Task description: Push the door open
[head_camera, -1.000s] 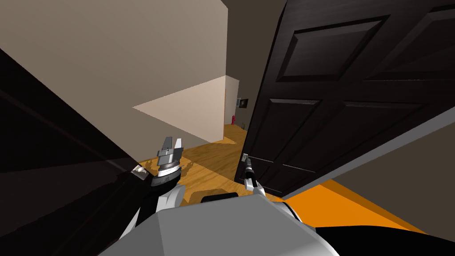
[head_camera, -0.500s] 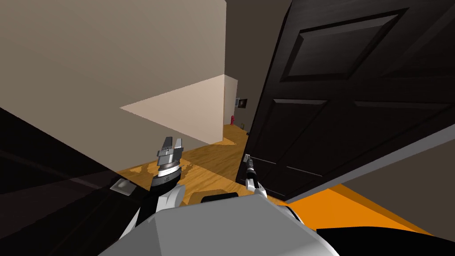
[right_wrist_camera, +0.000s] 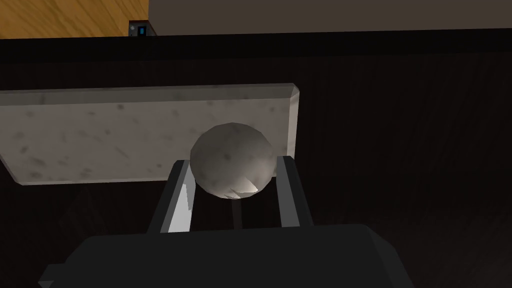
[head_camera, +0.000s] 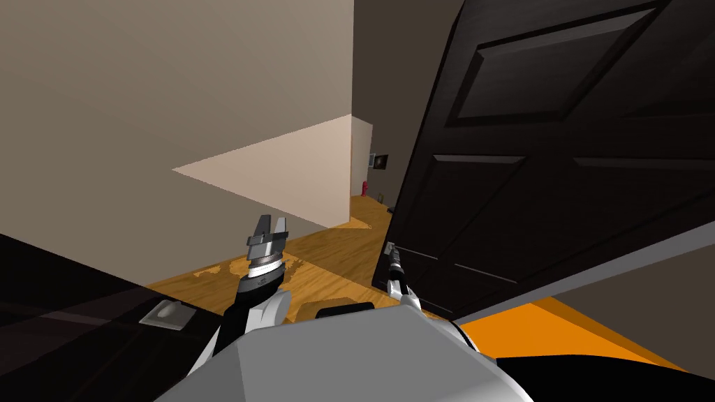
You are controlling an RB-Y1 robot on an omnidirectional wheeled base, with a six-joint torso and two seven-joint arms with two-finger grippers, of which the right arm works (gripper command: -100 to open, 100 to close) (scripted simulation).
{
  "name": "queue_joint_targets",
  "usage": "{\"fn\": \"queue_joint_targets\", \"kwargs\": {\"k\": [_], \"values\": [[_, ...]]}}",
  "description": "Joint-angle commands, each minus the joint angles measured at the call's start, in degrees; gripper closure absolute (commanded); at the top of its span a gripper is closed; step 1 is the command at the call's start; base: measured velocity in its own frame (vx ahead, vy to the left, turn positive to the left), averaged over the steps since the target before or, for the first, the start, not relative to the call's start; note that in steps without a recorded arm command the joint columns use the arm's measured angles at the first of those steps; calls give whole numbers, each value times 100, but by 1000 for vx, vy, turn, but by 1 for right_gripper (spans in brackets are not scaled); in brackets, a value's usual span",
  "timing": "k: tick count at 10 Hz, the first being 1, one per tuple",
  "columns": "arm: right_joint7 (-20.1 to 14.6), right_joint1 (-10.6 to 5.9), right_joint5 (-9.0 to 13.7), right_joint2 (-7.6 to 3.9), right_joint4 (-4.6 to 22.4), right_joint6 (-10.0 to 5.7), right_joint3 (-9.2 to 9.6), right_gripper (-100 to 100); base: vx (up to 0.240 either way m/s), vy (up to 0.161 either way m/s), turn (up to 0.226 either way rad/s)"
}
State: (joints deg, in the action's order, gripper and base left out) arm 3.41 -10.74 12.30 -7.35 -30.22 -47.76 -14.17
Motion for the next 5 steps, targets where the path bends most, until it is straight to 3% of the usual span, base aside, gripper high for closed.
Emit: {"fn": "queue_joint_targets", "kwargs": {"k": [1, 5], "values": [[45, 102, 37, -10, -189, 75, -77, 100, 142, 57, -75], [90, 98, 115, -30, -170, 77, -216, 100, 140, 41, -46]]}}
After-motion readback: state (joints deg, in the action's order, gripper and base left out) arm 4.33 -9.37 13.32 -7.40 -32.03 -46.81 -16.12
